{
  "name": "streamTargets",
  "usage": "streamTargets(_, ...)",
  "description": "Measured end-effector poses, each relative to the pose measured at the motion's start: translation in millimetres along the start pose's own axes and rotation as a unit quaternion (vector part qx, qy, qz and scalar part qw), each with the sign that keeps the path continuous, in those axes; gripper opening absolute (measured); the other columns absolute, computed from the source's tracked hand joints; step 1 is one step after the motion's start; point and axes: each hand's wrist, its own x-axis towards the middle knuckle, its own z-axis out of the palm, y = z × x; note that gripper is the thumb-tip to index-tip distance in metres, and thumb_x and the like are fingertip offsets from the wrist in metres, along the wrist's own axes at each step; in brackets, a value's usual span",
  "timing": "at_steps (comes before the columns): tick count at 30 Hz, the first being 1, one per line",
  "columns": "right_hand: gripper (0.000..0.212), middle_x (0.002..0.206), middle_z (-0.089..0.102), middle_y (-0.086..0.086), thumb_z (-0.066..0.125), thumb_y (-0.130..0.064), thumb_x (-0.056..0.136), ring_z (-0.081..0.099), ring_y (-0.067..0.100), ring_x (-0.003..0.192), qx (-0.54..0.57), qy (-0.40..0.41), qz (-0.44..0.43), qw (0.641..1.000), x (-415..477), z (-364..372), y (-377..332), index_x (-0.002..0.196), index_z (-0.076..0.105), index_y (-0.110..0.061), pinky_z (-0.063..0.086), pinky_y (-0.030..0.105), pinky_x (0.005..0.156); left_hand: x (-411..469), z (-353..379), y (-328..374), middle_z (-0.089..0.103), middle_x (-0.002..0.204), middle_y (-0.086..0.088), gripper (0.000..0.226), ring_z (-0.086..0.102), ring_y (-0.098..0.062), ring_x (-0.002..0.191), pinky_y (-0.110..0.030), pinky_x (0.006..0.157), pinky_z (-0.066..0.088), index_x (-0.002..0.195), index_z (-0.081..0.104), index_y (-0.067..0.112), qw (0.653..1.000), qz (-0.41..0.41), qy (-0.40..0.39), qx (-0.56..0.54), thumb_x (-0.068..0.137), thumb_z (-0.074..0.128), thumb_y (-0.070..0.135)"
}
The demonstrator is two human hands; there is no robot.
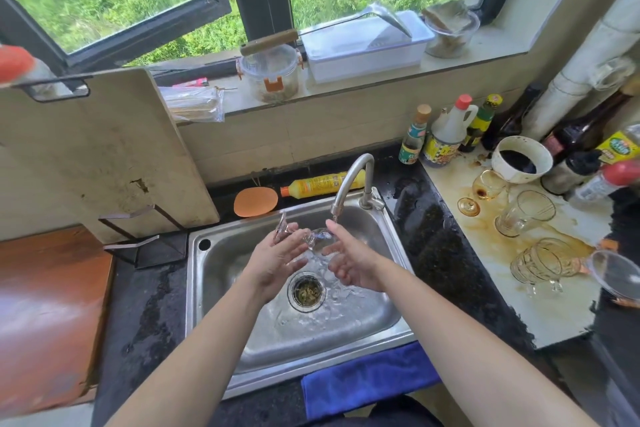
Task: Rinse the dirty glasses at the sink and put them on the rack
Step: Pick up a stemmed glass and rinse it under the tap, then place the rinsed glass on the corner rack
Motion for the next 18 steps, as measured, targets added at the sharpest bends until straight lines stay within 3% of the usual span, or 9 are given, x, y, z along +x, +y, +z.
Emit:
streamTargets(2, 0.074, 0.082, 0.059, 0.003, 0.049, -0.076, 0.09, 0.051, 0.012, 0.063, 0.007, -0.009, -0.015, 1.0, -2, 7, 0, 0.124, 0.057, -0.011, 0.041, 0.023, 0.061, -3, -4, 1, 0.072, 0.117, -0.014, 0.048, 0.066, -0.03, 0.11, -0.042, 0.086, 0.053, 0.114, 0.062, 0.013, 1.0, 0.008, 0.0, -0.01, 0.072, 0.085, 0.016)
streamTargets(4, 0.068, 0.114, 0.065, 0.01, 0.052, -0.068, 0.093, 0.067, 0.02, 0.087, -0.004, 0.016, -0.051, 0.999, -2, 15, 2, 0.133, 0.054, -0.014, 0.056, 0.029, 0.077, -7, -8, 2, 0.073, 0.114, -0.014, 0.037, 0.068, -0.031, 0.11, -0.043, 0.089, 0.054, 0.111, 0.063, 0.012, 1.0, 0.028, 0.012, 0.006, 0.079, 0.082, 0.012)
streamTargets(7, 0.064, 0.147, 0.051, 0.008, 0.061, -0.053, 0.097, 0.059, 0.023, 0.122, -0.085, 0.096, -0.115, 0.985, -1, 22, 12, 0.15, 0.044, -0.022, 0.052, 0.038, 0.102, -12, -13, 3, 0.078, 0.102, -0.008, 0.029, 0.072, -0.024, 0.097, -0.04, 0.091, 0.055, 0.111, 0.067, 0.011, 0.993, 0.076, 0.044, 0.079, 0.085, 0.077, 0.006)
streamTargets(11, 0.073, 0.163, 0.034, 0.001, 0.064, -0.049, 0.096, 0.036, 0.021, 0.147, -0.213, 0.157, -0.152, 0.952, -6, 24, 31, 0.159, 0.033, -0.028, 0.037, 0.044, 0.115, -13, -22, 3, 0.077, 0.084, 0.001, 0.023, 0.07, -0.004, 0.073, -0.015, 0.064, 0.053, 0.1, 0.073, 0.013, 0.976, 0.144, 0.067, 0.152, 0.083, 0.076, -0.003)
streamTargets(15, 0.083, 0.169, 0.02, -0.003, 0.06, -0.046, 0.099, 0.03, 0.02, 0.151, -0.247, 0.218, -0.165, 0.93, -13, 29, 55, 0.164, 0.012, -0.027, 0.027, 0.044, 0.122, -11, -33, -3, 0.079, 0.094, 0.001, 0.028, 0.073, -0.016, 0.093, -0.03, 0.084, 0.057, 0.1, 0.076, 0.02, 0.962, 0.167, 0.052, 0.211, 0.081, 0.079, -0.001)
streamTargets(18, 0.093, 0.17, 0.016, -0.002, 0.06, -0.045, 0.1, 0.036, 0.021, 0.149, -0.247, 0.239, -0.143, 0.928, -25, 30, 68, 0.163, -0.005, -0.027, 0.029, 0.041, 0.119, -16, -32, -5, 0.079, 0.095, 0.003, 0.031, 0.073, -0.018, 0.096, -0.033, 0.087, 0.057, 0.094, 0.075, 0.029, 0.954, 0.174, 0.052, 0.24, 0.081, 0.08, 0.001)
